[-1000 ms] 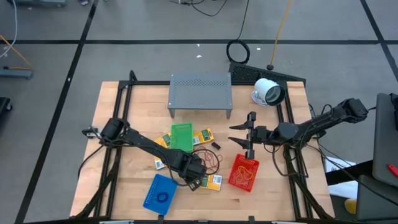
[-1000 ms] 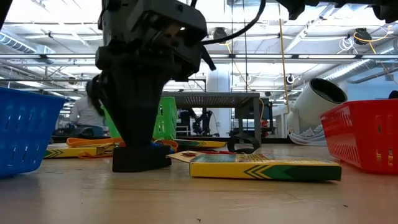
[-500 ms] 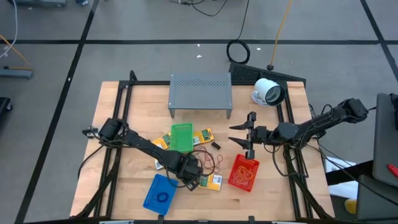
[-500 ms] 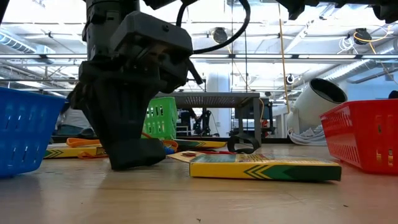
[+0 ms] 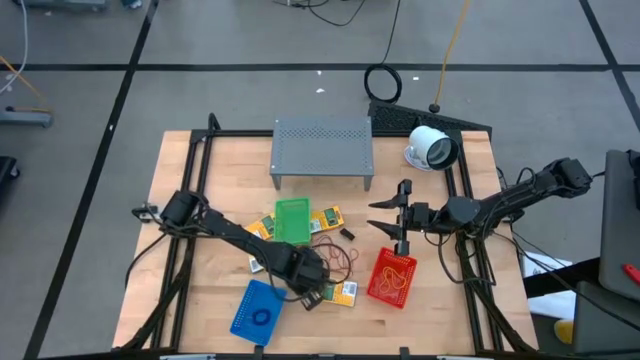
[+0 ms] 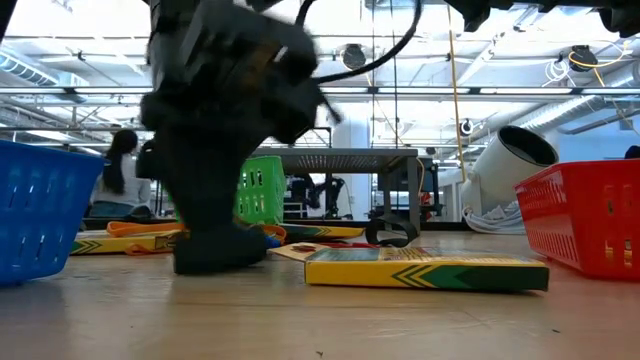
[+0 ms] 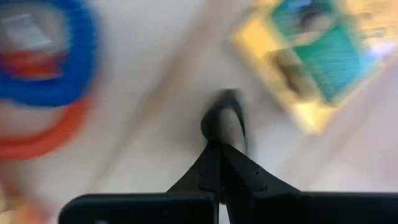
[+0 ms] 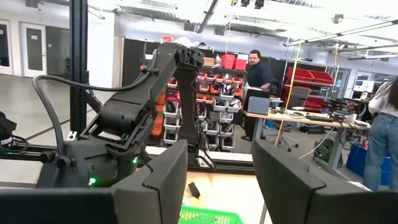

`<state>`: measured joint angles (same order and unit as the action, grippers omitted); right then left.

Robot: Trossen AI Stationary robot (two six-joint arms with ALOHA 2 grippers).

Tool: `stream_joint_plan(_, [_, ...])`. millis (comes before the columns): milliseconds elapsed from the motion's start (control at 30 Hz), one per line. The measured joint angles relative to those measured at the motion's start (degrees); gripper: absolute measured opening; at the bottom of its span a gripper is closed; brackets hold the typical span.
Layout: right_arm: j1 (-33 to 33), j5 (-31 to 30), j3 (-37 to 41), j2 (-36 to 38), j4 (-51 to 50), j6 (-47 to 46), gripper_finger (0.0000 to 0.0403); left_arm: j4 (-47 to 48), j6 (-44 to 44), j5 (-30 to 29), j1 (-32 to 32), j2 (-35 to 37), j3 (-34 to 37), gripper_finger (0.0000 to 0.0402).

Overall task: Pick & Place Office Desk Supplies
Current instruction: Put the black rubber band into the red bin

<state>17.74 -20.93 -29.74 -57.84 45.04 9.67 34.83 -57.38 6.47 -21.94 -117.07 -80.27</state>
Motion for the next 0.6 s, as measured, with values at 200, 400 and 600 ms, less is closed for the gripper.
stream_joint_plan(200, [0.0, 0.0, 0.0, 0.0, 0.0, 0.0, 0.0171, 0.9, 4.5, -0.7, -0.1, -0.2, -5.1, 0.0003])
stream_joint_plan(400, [0.0, 0.0, 0.0, 0.0, 0.0, -0.6, 0.0171, 4.6, 9.2, -3.2, -0.3, 1.7, -11.4, 0.0002])
stream_joint_plan(600, [0.0, 0.0, 0.0, 0.0, 0.2, -0.6, 0.0171, 5.5, 14.4, -8.5, -0.8, 6.5, -12.9, 0.0001])
